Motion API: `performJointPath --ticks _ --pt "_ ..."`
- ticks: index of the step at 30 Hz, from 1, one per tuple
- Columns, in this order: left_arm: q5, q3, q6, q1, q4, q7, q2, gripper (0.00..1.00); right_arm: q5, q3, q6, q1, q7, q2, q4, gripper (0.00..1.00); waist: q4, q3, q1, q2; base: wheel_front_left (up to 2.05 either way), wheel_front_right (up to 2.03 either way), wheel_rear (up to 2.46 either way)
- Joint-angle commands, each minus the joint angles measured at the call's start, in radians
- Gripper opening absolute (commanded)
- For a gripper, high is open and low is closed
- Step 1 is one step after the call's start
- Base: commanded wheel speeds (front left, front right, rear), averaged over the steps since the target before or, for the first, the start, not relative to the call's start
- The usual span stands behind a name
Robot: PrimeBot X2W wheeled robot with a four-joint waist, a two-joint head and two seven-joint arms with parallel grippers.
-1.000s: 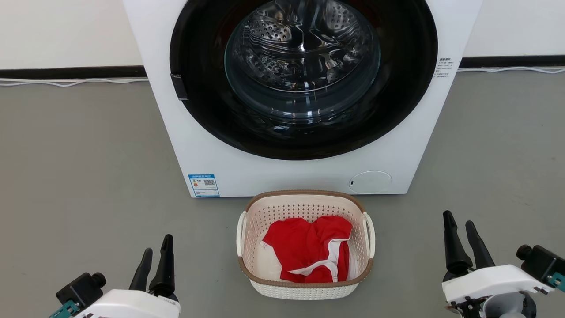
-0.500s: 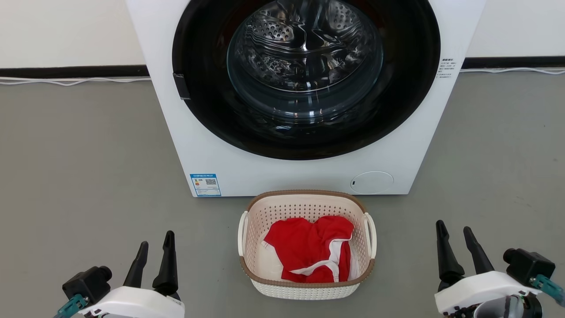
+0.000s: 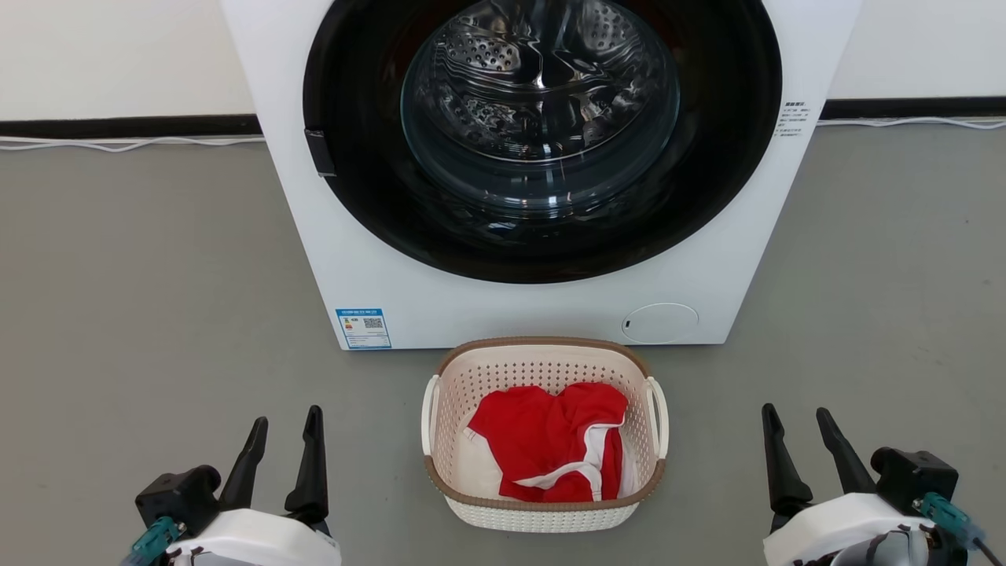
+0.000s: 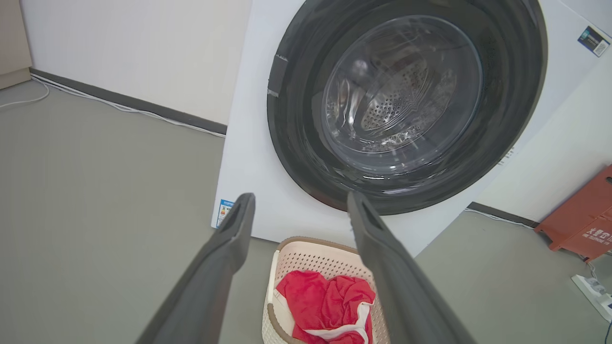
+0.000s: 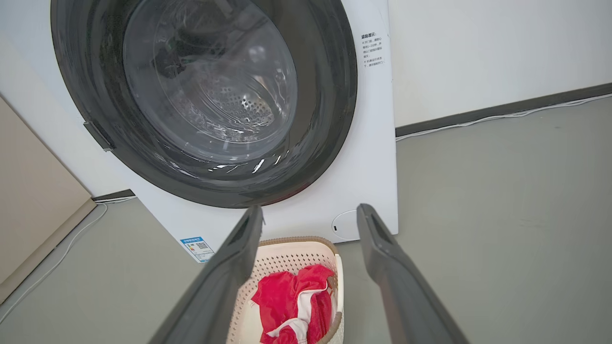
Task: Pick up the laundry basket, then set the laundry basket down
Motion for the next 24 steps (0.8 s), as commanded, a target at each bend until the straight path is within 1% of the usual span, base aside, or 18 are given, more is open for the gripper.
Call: performJointPath --ticks 1,9,10,24 --pt "0.043 0.020 0.007 -0.029 -0.031 -0.016 0.011 1.00 -0.044 0.025 0.006 -0.049 -0.025 -0.009 -0.018 1.00 -0.002 -0.001 0.0000 0.0000 0.00 0.00 0.00" --pt "0.147 0.012 0.003 -0.026 -0.022 -0.039 0.012 1.00 -0.152 0.031 0.006 -0.046 -0.048 -0.009 -0.012 1.00 -0.006 0.000 0.0000 0.0000 0.00 0.00 0.00" --pt "0.147 0.012 0.003 -0.026 -0.022 -0.039 0.012 1.00 -0.152 0.031 0.006 -0.046 -0.048 -0.009 -0.012 1.00 -0.006 0.000 0.0000 0.0000 0.00 0.00 0.00" --pt "0.311 0.001 0.006 -0.024 -0.005 -0.081 0.014 1.00 -0.338 0.029 0.007 -0.050 -0.090 -0.010 -0.004 1.00 0.002 0.002 0.0000 0.0000 0.00 0.00 0.00"
